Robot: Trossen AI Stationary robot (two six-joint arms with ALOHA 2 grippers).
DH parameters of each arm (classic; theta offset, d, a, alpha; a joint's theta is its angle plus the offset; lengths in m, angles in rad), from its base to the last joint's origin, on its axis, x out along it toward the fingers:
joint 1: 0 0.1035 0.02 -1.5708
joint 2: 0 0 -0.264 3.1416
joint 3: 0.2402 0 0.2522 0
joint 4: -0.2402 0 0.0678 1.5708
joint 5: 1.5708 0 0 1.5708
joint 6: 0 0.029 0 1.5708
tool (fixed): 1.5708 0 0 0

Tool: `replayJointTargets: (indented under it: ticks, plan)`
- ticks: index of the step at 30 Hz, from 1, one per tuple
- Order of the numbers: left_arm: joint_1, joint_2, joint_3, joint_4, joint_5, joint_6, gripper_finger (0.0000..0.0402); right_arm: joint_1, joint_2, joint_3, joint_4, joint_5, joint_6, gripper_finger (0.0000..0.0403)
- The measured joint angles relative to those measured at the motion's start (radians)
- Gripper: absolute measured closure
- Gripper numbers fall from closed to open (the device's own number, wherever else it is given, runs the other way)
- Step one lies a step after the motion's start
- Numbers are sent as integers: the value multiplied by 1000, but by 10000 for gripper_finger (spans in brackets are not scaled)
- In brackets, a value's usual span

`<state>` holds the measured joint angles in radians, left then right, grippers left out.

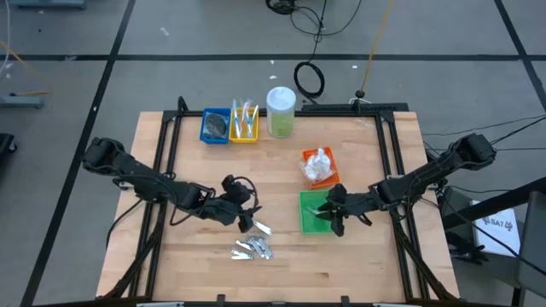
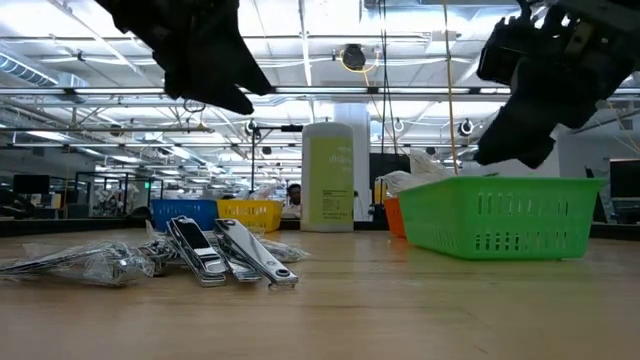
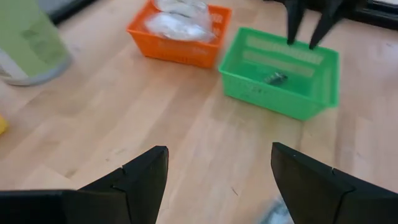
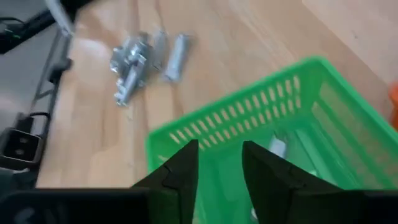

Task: Pick & Place Travel size toiletries
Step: Put the nail cutter into the green bin

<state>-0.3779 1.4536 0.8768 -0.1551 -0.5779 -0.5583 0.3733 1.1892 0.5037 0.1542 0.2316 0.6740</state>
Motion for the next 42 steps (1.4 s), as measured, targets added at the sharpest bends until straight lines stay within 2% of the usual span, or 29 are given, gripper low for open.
replayJointTargets:
  ticks: [3, 6, 10, 14, 18, 23, 32, 35, 38, 42]
  plan:
    - [0, 0, 0, 0, 70, 10, 125, 1, 0, 0, 105, -12, -70, 263]
    - [0, 9, 0, 3, 151, 75, 124, 2, 0, 0, 252, -77, -173, 238]
    - [-11, 49, 0, -4, 184, 122, 123, 2, 0, 0, 382, -126, -293, 212]
    - [-18, 121, 0, 11, 185, 195, 123, 2, 9, 0, 405, -126, -342, 203]
    - [-17, 220, 0, 85, 191, 345, 123, 2, 27, 0, 404, -126, -346, 205]
    - [-14, 338, 0, 142, 266, 499, 124, 2, 48, 0, 404, -126, -346, 210]
    - [17, 382, 3, 133, 304, 346, 124, 2, 51, 0, 406, -128, -350, 210]
    - [39, 380, 3, 117, 357, 280, 128, 2, 51, 0, 407, -128, -350, 213]
    - [61, 380, 2, 103, 423, 231, 155, 2, 51, 0, 407, -128, -350, 215]
    - [80, 380, 2, 102, 455, 207, 220, 2, 51, 0, 407, -128, -350, 215]
